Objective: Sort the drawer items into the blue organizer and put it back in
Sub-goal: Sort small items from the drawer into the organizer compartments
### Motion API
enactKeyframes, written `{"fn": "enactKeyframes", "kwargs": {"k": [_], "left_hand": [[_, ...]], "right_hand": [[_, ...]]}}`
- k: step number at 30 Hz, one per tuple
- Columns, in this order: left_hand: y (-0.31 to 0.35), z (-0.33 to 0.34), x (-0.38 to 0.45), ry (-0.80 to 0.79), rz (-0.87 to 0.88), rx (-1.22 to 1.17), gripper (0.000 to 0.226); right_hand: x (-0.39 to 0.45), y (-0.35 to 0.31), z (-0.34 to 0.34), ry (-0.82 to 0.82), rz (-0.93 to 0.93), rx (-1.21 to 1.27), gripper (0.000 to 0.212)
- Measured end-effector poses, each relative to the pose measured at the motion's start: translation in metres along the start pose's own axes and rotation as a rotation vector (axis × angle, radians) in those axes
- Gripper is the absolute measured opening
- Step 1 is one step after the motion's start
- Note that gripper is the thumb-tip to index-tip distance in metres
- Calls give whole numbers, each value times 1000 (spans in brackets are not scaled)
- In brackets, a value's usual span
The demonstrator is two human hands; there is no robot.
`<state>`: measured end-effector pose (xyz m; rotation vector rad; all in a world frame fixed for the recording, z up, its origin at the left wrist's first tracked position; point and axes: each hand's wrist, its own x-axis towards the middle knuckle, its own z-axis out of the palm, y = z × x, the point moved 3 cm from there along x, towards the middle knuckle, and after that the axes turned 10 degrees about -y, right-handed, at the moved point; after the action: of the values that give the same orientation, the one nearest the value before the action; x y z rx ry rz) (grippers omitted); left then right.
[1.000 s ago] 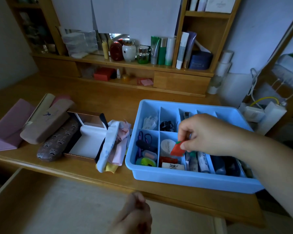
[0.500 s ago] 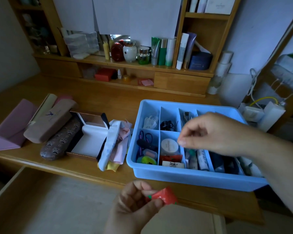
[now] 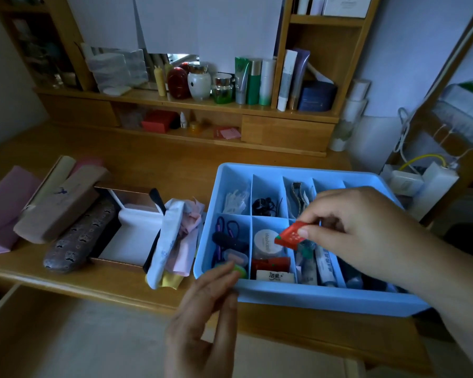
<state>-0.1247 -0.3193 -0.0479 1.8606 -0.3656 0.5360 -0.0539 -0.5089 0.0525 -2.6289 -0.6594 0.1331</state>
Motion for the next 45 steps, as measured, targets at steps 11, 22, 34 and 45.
{"fn": "enactKeyframes", "kwargs": {"k": [11,22,34,45], "left_hand": [[-1,-3,-2,-42,68,114,36],[0,-3,-3,-50,43,102,37],[-1,-6,-3,-119,25,15,33],[-37,-35,-118,-185,-293,113,38]], "right_hand": [[47,-6,48,-387,-58,-389,12],[52,1,51,-550,-32,-182,9],[54,-6,57,-472,-3,-160,8],[-126,-15,148,-151,58,138,26]]}}
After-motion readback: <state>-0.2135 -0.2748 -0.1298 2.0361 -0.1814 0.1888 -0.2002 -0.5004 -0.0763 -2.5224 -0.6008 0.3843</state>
